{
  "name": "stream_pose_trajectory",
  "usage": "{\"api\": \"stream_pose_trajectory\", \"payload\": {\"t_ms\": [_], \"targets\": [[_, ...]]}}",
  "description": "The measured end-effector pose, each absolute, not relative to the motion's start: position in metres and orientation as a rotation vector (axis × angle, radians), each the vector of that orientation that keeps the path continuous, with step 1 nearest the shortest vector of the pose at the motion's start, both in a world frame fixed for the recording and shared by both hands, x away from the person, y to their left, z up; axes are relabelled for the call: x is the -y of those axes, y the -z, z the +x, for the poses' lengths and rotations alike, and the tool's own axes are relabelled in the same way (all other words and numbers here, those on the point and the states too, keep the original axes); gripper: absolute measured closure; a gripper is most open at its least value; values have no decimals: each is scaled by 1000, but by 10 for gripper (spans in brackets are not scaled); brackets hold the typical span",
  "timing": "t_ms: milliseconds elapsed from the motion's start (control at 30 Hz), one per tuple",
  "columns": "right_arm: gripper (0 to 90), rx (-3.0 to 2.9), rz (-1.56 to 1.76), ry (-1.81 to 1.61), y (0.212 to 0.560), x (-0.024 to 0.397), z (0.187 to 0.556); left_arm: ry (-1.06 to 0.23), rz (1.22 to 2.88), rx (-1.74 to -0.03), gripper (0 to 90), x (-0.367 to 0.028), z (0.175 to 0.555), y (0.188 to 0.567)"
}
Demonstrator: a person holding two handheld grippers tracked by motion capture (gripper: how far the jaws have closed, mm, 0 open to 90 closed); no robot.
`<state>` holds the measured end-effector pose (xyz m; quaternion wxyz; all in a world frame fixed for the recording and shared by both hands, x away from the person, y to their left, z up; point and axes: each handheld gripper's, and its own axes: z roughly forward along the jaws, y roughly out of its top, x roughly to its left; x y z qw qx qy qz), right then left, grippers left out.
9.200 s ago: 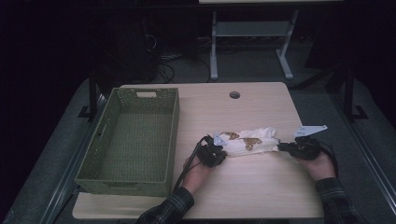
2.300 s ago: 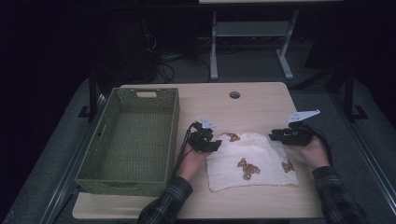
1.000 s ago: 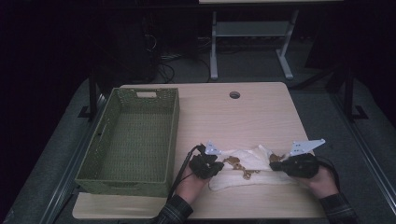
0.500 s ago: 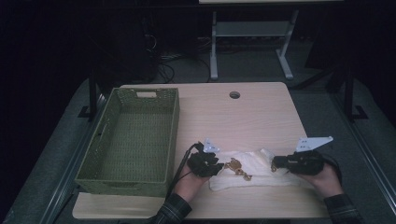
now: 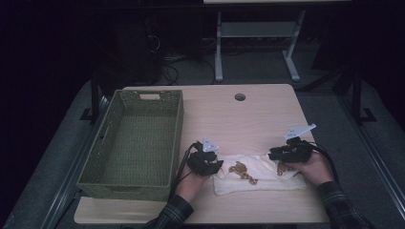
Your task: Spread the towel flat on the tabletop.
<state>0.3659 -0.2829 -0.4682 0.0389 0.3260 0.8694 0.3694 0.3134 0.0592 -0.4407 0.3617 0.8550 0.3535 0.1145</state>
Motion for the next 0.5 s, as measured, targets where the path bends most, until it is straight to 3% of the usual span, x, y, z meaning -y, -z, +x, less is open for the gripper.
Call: {"api": "stream_pose_trajectory", "payload": {"t_ms": [133, 500], "targets": [[817, -2661, 968, -1103, 469, 282, 364, -301, 2204, -915, 634, -59, 313, 442], [842, -2483, 993, -1196, 446, 309, 361, -332, 2151, -965, 617, -58, 325, 438]]}}
